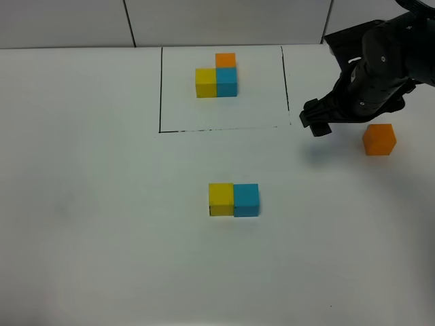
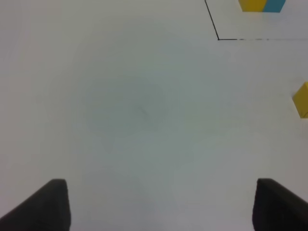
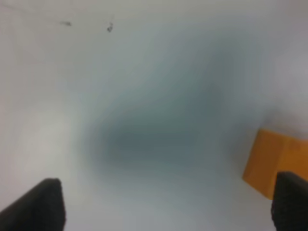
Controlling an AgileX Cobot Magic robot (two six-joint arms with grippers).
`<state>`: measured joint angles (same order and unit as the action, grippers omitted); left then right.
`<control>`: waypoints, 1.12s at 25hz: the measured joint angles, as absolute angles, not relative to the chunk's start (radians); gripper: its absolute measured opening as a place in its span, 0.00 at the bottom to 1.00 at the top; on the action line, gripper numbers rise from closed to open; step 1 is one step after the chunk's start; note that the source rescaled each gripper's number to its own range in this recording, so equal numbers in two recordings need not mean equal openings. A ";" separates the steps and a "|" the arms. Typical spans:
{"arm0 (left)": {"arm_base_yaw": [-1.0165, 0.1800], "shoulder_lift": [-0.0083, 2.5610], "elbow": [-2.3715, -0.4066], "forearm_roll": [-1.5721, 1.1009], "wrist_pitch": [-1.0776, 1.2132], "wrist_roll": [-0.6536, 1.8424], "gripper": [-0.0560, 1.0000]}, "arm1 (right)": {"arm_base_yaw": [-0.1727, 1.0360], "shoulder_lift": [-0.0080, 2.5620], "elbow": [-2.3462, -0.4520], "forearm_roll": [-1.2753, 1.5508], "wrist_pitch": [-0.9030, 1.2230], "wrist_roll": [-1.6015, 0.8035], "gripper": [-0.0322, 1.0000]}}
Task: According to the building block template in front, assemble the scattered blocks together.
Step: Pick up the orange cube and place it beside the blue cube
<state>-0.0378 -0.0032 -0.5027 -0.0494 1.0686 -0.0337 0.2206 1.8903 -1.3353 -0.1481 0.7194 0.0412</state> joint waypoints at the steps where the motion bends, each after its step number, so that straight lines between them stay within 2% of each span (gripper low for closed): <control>1: -0.038 -0.003 -0.503 -0.049 1.069 -0.034 0.84 | 0.210 1.890 -1.335 -0.149 0.719 0.042 0.75; 12: -0.038 -0.003 -0.503 -0.049 1.069 -0.034 0.84 | 0.052 1.890 -1.335 -0.154 0.712 0.046 0.75; 28: -0.038 -0.003 -0.503 -0.049 1.069 -0.034 0.84 | -0.008 1.935 -1.339 -0.081 0.726 0.027 0.75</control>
